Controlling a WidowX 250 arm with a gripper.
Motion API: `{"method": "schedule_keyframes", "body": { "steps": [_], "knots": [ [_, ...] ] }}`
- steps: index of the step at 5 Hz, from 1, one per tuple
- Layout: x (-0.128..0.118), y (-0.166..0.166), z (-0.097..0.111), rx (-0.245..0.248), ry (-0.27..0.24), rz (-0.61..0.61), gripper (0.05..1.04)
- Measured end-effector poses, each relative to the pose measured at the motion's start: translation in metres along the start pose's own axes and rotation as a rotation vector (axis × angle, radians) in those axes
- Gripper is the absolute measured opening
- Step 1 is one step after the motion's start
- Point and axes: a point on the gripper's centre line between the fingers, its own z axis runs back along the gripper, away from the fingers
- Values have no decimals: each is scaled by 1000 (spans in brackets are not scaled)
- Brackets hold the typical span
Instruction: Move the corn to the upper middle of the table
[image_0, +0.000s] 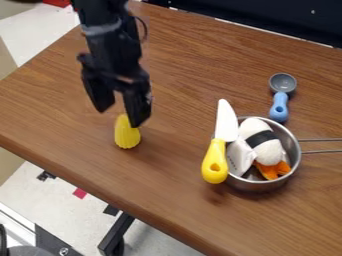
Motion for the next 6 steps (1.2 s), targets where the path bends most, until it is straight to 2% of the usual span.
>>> {"method": "schedule_keyframes", "body": {
  "steps": [2, 4, 5, 6],
  "knots": [
    [10, 3, -8, 44, -67, -5, 1000],
    [9, -2, -27, 78, -60, -10, 967],
    [7, -4, -34, 86, -25, -9, 705],
    [9, -4, -35, 103, -33, -12, 512]
  ]
}}
